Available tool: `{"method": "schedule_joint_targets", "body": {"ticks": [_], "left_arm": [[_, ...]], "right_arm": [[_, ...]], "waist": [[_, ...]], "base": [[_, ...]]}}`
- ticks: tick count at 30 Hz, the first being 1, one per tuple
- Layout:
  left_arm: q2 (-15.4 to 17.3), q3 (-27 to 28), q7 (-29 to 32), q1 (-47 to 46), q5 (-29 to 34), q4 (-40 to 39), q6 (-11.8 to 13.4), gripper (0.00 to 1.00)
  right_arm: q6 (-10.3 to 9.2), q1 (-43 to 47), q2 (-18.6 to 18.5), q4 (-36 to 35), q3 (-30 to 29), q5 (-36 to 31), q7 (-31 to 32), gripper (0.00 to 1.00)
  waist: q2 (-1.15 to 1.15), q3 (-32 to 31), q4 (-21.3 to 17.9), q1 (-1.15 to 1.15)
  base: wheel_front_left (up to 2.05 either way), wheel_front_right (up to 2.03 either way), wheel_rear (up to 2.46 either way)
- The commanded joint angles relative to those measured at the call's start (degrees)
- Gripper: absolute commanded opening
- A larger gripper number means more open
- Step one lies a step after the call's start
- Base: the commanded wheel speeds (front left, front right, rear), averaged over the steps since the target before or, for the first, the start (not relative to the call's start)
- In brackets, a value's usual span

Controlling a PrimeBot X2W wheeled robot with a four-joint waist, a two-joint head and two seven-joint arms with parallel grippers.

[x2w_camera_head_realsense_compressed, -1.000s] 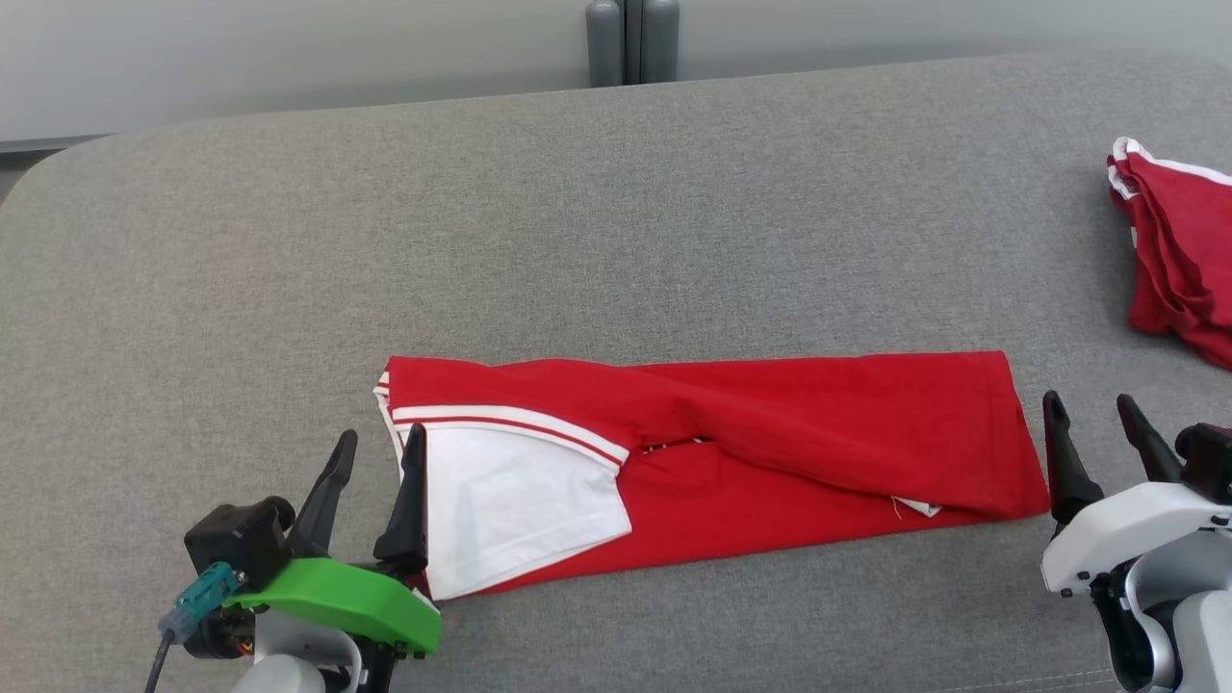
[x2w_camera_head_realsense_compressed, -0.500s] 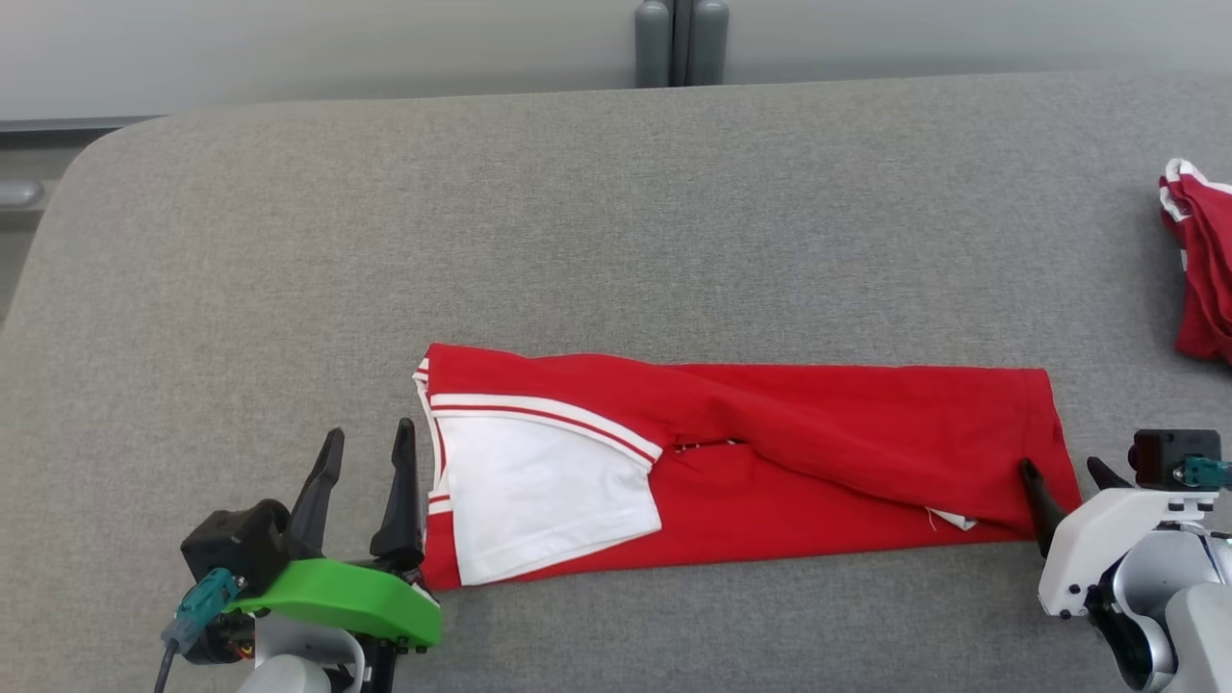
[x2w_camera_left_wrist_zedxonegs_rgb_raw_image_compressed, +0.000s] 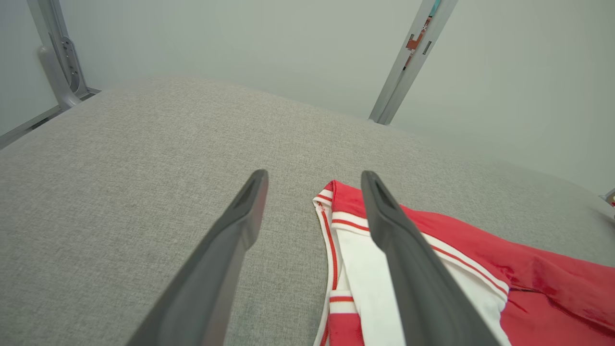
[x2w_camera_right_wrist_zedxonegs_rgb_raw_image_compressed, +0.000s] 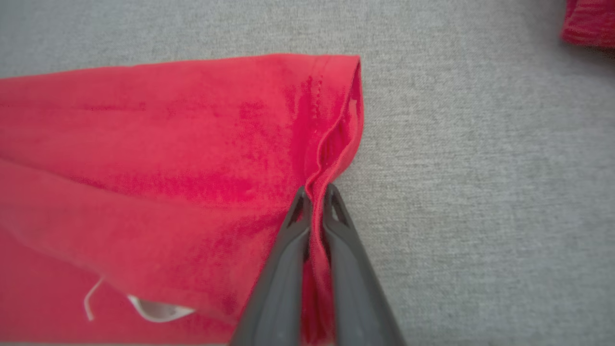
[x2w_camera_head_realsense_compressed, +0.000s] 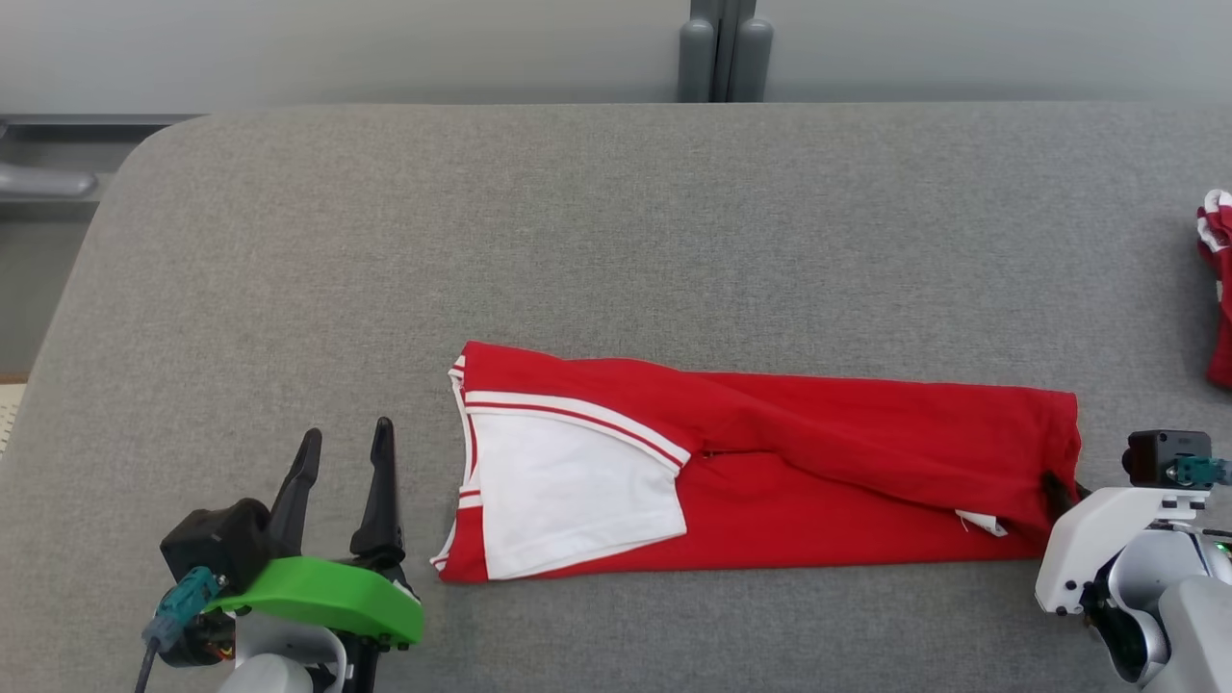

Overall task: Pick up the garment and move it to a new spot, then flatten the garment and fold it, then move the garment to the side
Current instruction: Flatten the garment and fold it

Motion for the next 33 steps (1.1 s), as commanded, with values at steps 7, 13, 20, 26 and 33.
{"method": "schedule_joint_targets", "body": {"ticks": [7, 13, 20, 26, 33], "left_arm": [[-0.11, -0.91, 0.43, 1.15, 0.54, 0.52, 0.24, 1.0], [-1.03, -1.74, 0.22, 1.12, 0.39, 1.6, -0.27, 1.0], [-1.81, -2.46, 0.01, 1.38, 0.35, 3.25, -0.68, 1.0], [-2.17, -3.24, 0.23, 1.53, 0.1, 4.42, -1.09, 1.0], [-1.87, -3.56, 0.54, 1.57, -0.03, 4.57, -1.23, 1.0]], "right_arm": [[-0.17, -1.01, -3.05, -0.31, -3.74, 2.14, -1.12, 0.0], [-0.16, 1.59, -5.49, -3.73, -8.0, 3.14, 0.75, 0.0], [-0.14, 4.58, -2.41, -10.8, -8.33, 7.73, 3.82, 0.0], [-0.13, 7.67, -0.15, -20.45, -5.28, 12.89, 6.43, 0.0], [-0.11, 9.39, 2.19, -30.4, 0.69, 16.43, 9.64, 0.0]], "waist": [[0.0, -2.44, -3.62, 0.0], [0.0, -3.65, -6.47, 0.0], [0.0, -4.71, -8.39, 0.0], [0.0, -6.02, -7.49, 0.0], [0.0, -6.93, -4.86, 0.0]], "base": [[0.0, 0.0, 0.0], [0.0, 0.0, 0.0], [0.0, 0.0, 0.0], [0.0, 0.0, 0.0], [0.0, 0.0, 0.0]]}}
